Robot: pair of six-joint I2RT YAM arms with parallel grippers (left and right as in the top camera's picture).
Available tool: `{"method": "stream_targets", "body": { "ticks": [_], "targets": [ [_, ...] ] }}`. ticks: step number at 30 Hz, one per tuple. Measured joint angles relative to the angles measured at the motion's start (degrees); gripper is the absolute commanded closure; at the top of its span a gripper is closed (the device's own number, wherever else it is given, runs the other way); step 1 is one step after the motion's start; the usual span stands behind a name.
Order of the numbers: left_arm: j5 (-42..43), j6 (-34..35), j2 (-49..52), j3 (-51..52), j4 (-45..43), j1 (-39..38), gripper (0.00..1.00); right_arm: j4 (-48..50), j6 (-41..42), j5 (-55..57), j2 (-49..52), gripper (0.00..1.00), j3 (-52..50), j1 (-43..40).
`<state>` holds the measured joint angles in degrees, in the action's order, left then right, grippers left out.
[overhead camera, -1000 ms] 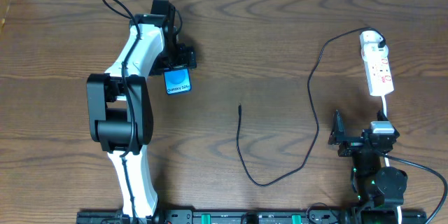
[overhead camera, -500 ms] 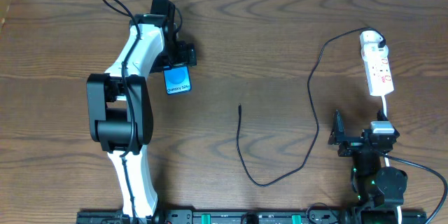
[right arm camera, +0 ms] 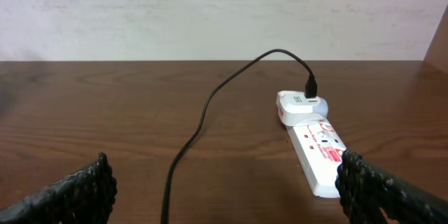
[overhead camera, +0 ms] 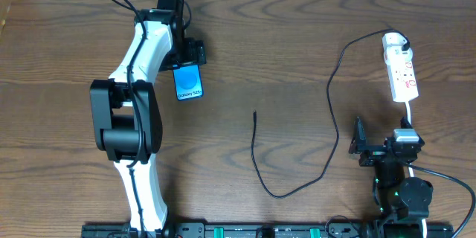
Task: Plug charger to phone and switch on socket
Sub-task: 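Close the left gripper on the phone's bottom edge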
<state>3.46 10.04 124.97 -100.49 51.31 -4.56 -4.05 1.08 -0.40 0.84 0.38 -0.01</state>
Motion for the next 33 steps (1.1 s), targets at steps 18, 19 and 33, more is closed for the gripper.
{"method": "stream_targets", "body": {
  "ticks": [18, 19, 33],
  "targets": [
    [0.0, 0.0, 4.1, 0.0, 0.1, 0.0, 0.02, 0.0, 0.0, 0.0, 0.0, 0.01, 0.0, 0.0],
    [0.0, 0.0, 4.1, 0.0, 0.0, 0.0, 0.02, 0.0, 0.0, 0.0, 0.0, 0.01, 0.0, 0.0],
    [1.2, 0.3, 5.4, -0.2, -0.5, 0.0, 0.02, 0.0, 0.0, 0.0, 0.0, 0.01, 0.0, 0.0]
  ]
}}
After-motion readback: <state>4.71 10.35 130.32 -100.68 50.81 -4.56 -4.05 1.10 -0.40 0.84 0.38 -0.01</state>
